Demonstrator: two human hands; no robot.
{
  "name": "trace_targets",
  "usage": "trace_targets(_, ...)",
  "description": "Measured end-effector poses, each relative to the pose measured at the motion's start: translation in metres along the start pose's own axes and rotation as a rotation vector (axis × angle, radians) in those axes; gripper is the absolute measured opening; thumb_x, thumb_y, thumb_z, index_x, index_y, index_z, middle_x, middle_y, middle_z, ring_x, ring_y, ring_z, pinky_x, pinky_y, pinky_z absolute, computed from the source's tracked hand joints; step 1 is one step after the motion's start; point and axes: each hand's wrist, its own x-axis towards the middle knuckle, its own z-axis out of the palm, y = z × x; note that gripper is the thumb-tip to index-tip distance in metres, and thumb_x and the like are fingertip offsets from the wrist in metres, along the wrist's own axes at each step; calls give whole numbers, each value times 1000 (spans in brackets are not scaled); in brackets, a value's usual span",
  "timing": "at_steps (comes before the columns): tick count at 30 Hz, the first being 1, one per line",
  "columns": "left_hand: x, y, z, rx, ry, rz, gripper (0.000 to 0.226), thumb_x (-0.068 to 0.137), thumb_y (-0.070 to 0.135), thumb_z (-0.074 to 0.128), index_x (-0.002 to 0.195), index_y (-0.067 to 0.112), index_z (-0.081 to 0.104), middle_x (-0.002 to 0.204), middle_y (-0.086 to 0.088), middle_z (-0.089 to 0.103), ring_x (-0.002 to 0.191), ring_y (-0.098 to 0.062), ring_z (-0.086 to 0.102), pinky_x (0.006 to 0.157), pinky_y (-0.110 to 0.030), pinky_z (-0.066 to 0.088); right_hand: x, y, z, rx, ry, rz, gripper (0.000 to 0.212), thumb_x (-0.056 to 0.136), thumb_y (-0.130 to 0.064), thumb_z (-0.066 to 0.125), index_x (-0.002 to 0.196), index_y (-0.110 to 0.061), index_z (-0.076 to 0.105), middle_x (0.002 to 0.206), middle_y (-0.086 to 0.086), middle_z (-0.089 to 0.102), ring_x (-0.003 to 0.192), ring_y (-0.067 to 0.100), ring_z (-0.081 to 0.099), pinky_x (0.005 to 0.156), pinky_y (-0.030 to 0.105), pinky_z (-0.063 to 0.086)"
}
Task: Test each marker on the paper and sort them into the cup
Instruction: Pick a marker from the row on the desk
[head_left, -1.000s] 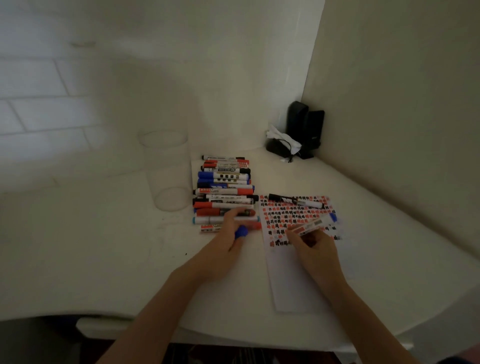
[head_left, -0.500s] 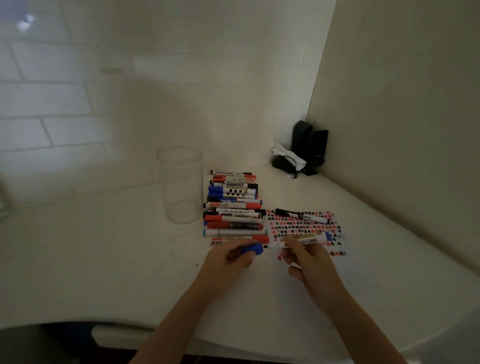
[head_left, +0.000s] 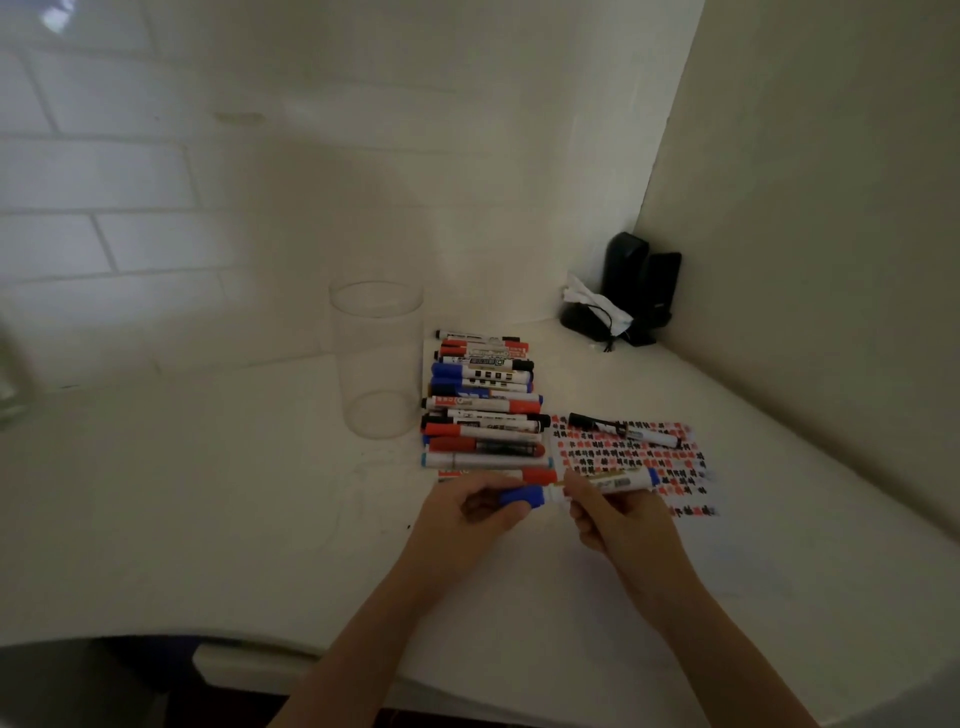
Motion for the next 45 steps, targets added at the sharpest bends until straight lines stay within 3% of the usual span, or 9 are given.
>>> trace_targets(7,-3,4,-2,-41,-8,-5,26,83,8,70,107,17,67,89,3,71,73,-8,68,68,-17,53,3,2,11,91,-41,37,27,82,-28,69,91,-2,68,65,3,66,56,8,59,55,18,50)
trace_targets(20,-12,18,-5,15,25,5,29,82,-2,69,102,19,68,84,7,70,69,-4,68,67,-14,51,-14,-17,10,162,-133,128,21,82,-24,71,89,-5,68,68,6,65,60,12,58,60,23,51)
trace_targets(23,-14,22,-16,43,37,4,29,84,1,68,97,27,68,72,10,70,67,-2,66,67,-13,49,-16,-29,-5,80,-189,112,32,77,-38,71,96,-12,71,84,5,72,68,12,63,66,23,53)
trace_targets(26,-14,24,-28,176,2,28,21,86,11,68,101,25,67,79,10,69,69,-1,64,68,-11,49,-6,-31,-27,-381,-103,-233,49,71,-50,72,116,-38,58,101,-16,65,82,1,65,68,17,53)
trace_targets(28,-14,25,-28,253,-25,41,20,87,16,67,104,26,65,86,12,68,72,0,64,68,-11,49,-1,-27,-31,-694,-182,-501,41,78,-45,70,116,-46,55,101,-28,58,88,-7,60,73,13,48)
trace_targets(31,-8,26,-25,319,-59,46,21,88,22,66,108,28,64,97,13,66,84,7,62,73,-9,49,7,-16,-29,-843,-252,-678,24,87,-33,65,110,-34,67,97,-16,65,86,-1,60,79,19,51)
trace_targets(35,4,20,-34,506,17,110,24,85,27,69,108,29,61,103,21,57,90,7,55,79,-5,41,31,-6,-51,-908,-138,-653,23,91,-25,61,113,-22,68,97,-10,60,83,1,54,73,6,40)
trace_targets(39,20,1,-50,850,62,184,23,85,23,69,108,21,65,113,6,58,99,-11,50,88,-23,41,71,5,-87,-978,71,-551,22,90,-23,63,110,-20,69,100,-3,64,81,4,53,68,6,34)
trace_targets(45,28,-13,-45,931,29,150,20,83,28,71,102,20,69,107,1,64,94,-19,57,84,-32,46,121,12,-94,-1147,103,-446,17,90,-29,61,106,-29,68,104,-5,64,95,14,56,83,38,48)
